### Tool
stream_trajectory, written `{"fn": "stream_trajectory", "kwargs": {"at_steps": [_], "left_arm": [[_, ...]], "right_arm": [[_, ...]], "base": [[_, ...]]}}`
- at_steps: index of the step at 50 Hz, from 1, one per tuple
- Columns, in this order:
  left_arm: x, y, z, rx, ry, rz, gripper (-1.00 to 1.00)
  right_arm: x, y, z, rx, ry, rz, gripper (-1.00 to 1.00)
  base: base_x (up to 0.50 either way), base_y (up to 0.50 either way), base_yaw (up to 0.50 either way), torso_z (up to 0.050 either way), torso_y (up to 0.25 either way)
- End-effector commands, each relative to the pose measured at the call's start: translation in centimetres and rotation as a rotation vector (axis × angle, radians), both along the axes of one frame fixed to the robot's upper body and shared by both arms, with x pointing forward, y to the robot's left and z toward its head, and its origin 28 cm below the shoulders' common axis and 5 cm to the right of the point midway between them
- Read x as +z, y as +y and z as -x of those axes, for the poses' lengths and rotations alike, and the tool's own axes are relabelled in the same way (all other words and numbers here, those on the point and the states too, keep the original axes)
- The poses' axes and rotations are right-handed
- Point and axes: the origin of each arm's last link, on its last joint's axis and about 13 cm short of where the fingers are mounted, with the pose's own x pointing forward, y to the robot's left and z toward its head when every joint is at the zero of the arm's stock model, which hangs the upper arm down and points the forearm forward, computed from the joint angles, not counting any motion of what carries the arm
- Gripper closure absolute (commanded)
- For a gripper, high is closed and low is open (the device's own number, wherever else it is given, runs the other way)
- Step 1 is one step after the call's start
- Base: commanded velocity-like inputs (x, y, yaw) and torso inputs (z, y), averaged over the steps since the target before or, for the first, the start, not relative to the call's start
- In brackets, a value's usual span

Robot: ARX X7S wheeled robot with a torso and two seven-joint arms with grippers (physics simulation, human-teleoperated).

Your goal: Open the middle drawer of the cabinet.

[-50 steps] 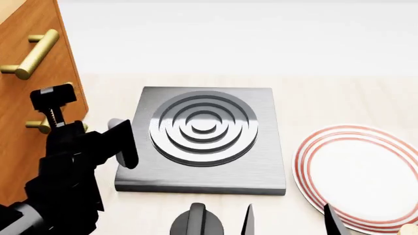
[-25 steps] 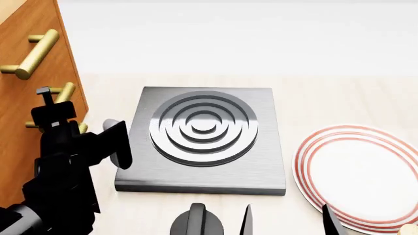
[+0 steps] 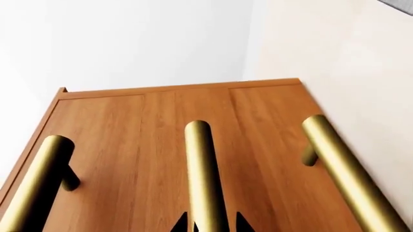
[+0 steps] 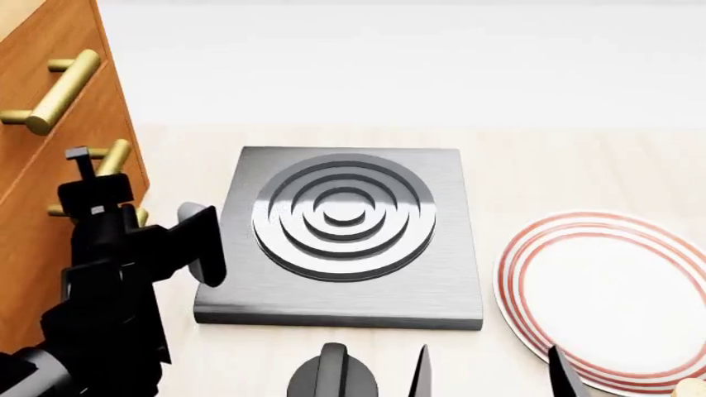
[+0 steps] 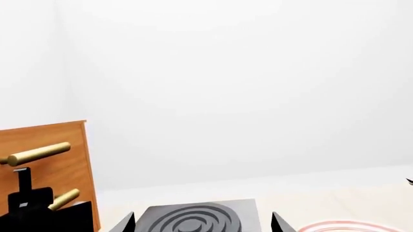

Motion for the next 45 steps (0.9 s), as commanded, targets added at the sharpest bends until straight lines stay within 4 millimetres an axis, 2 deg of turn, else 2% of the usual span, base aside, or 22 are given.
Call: {"fn": "stream_trajectory", "kwargs": {"at_steps": [1, 45], "left_arm": [[-0.5, -1.2, 0.2, -0.049, 0.014, 0.046, 1.0], [0.0, -3.9, 0.3, -0.195, -0.002, 0.045, 1.0]], "right_arm": [[0.1, -0.1, 0.0, -0.003, -0.003, -0.002, -1.0], [0.3, -0.4, 0.2, -0.008, -0.013, -0.01, -1.0]], "base": [[0.0, 0.0, 0.0, 0.0, 0.0], [0.0, 0.0, 0.0, 0.0, 0.0]]}}
